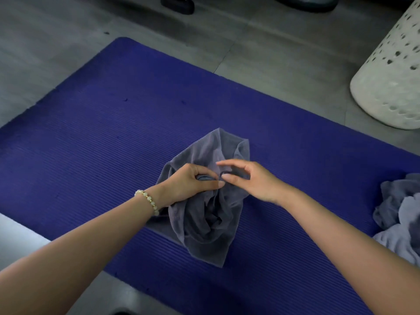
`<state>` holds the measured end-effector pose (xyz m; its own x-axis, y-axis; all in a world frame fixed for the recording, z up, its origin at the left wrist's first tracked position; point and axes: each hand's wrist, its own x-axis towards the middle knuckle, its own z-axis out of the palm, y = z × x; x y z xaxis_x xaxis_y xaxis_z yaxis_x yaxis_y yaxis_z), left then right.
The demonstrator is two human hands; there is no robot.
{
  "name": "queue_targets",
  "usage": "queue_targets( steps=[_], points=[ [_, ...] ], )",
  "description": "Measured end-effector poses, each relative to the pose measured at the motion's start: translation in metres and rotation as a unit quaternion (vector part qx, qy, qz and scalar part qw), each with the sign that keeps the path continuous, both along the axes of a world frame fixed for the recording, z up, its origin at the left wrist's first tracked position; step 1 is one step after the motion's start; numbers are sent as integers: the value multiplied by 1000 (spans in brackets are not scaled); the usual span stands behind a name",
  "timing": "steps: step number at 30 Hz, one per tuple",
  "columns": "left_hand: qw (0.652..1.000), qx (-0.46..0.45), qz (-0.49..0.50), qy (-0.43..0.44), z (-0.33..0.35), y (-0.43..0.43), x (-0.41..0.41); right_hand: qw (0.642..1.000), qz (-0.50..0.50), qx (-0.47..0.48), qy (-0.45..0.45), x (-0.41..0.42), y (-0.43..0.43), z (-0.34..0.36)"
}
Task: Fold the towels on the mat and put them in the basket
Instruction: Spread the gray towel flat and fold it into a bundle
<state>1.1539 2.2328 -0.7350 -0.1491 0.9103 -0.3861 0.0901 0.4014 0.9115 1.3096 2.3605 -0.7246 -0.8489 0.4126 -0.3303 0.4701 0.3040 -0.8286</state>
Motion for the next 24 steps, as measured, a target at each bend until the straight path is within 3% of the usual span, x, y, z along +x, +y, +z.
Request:
queue_targets(
  steps=[3, 11, 15, 18, 24],
  points=[
    [999, 33, -18, -1, 41, 4, 8, 1000, 3, -27, -3, 16, 0, 53],
    [990, 121, -32, 72, 177, -9, 45, 993, -61, 63, 76, 68, -22, 191],
    [979, 116, 82, 148, 234, -36, 48, 975, -148, 95, 132, 109, -36, 244],
    [968, 165, 150, 116, 270, -62, 44, 948, -235, 102, 189, 151, -45, 273],
    [895, 223, 319, 217, 310, -109, 31, 883, -381, 88, 259, 235, -64, 299]
  ],
)
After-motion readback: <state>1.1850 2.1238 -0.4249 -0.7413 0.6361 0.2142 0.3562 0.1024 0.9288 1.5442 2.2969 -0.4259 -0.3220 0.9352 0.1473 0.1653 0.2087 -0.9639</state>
